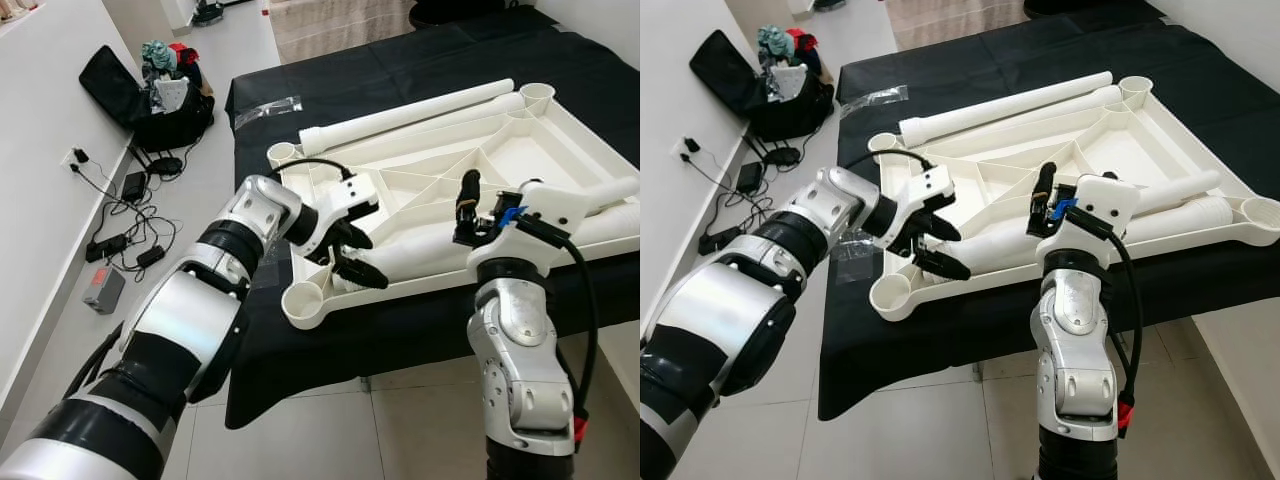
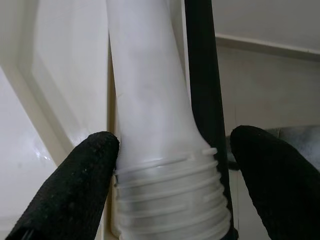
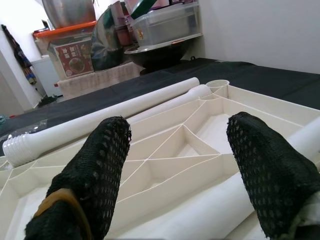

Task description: Building children table

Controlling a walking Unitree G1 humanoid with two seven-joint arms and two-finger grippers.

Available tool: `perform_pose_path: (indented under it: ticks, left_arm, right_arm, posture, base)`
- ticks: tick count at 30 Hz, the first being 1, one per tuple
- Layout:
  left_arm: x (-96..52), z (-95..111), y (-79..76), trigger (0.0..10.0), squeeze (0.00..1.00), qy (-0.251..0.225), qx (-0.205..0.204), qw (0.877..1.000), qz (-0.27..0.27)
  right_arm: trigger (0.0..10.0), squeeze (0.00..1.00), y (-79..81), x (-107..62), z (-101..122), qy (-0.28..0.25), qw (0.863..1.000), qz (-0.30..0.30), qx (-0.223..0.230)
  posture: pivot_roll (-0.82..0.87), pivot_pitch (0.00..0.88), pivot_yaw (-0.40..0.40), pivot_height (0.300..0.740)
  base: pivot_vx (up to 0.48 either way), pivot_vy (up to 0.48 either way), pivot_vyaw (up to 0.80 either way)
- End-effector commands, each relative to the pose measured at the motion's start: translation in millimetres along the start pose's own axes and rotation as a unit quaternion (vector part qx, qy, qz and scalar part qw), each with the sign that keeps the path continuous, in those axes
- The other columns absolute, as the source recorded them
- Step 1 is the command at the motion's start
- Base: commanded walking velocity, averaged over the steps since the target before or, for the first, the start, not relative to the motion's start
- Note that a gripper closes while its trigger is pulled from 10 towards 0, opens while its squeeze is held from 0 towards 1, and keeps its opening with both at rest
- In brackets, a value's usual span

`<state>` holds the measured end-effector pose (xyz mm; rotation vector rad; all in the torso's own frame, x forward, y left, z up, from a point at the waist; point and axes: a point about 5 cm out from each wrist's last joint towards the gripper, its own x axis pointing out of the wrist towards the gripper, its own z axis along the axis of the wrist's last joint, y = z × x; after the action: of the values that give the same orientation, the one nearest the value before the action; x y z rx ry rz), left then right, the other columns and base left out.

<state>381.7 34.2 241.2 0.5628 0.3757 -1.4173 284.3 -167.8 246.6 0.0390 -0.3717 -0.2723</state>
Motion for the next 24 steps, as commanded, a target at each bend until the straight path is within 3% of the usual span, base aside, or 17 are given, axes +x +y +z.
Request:
perform_pose_path:
  ticks: [1,11,12,14,15,24]
  left_arm:
    - [-0.5,-13.2,-1.7,10.0,0.00,0.030,-0.012,0.999,-0.012]
    - [-1.8,-20.2,-0.7,10.0,0.00,0.056,-0.002,0.998,-0.001]
    - [-1.1,-21.4,-1.0,2.5,0.00,0.057,-0.002,0.998,0.000]
    - [-0.7,-22.1,-1.2,2.5,0.00,0.057,-0.001,0.998,0.000]
    - [-0.6,-22.7,-1.3,0.0,0.00,0.056,-0.004,0.998,-0.001]
    - [-1.4,-27.4,-0.2,0.0,0.00,0.064,0.002,0.998,0.013]
  right_arm:
    - [10.0,0.00,2.9,-2.9,0.5,0.000,1.000,0.005,0.008]
    - [10.0,0.00,3.6,-2.5,-0.6,0.003,1.000,0.006,0.013]
    - [10.0,0.00,3.5,-2.6,-0.5,0.003,1.000,0.007,0.013]
    - [10.0,0.00,3.4,-2.7,-0.5,0.002,1.000,0.007,0.013]
    - [10.0,0.00,3.2,-2.6,-0.4,0.002,1.000,0.007,0.013]
    - [10.0,0.00,1.8,-2.0,-1.1,0.004,1.000,0.005,0.012]
  posture:
    - [0.09,0.180,0.162,0.740]
    - [0.09,0.179,0.166,0.740]
    - [0.08,0.178,0.163,0.740]
    - [0.08,0.178,0.163,0.740]
    - [0.08,0.181,0.163,0.740]
    - [0.08,0.180,0.164,0.740]
  base:
    - [0.000,0.000,0.00]
    - [0.000,0.000,0.00]
    - [0.000,0.000,0.00]
    - [0.000,0.000,0.00]
    - [0.000,0.000,0.00]
    - [0.000,0.000,0.00]
